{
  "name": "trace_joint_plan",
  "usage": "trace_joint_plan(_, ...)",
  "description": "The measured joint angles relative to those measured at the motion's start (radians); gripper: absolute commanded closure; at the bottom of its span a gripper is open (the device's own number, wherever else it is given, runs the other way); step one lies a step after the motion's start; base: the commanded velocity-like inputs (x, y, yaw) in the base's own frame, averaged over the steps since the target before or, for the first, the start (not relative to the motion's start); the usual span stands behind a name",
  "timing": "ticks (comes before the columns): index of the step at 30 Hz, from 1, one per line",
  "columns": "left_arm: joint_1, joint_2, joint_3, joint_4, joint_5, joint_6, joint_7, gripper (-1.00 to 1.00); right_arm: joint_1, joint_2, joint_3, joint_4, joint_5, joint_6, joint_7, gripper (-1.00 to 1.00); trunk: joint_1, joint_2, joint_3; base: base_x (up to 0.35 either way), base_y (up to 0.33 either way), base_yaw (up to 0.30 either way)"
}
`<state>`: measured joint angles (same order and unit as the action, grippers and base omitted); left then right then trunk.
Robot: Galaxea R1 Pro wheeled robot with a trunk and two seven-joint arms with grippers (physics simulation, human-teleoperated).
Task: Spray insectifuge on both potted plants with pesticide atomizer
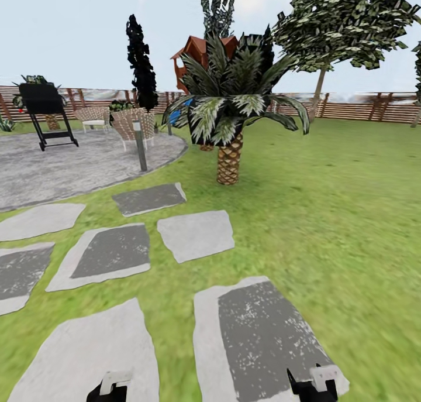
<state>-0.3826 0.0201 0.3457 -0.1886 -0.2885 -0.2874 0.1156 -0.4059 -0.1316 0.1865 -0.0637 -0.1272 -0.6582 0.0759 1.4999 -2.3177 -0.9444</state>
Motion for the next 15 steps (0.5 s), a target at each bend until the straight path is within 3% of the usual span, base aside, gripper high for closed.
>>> trace_joint_plan(15, 0.0, 0.0, 0.0, 0.0, 0.0, 0.0, 0.0, 1.0, 0.0, 0.0, 0.0, 0.0, 0.0, 0.0, 0.0, -1.0, 0.0, 0.0, 0.0, 0.34, 0.0, 0.0)
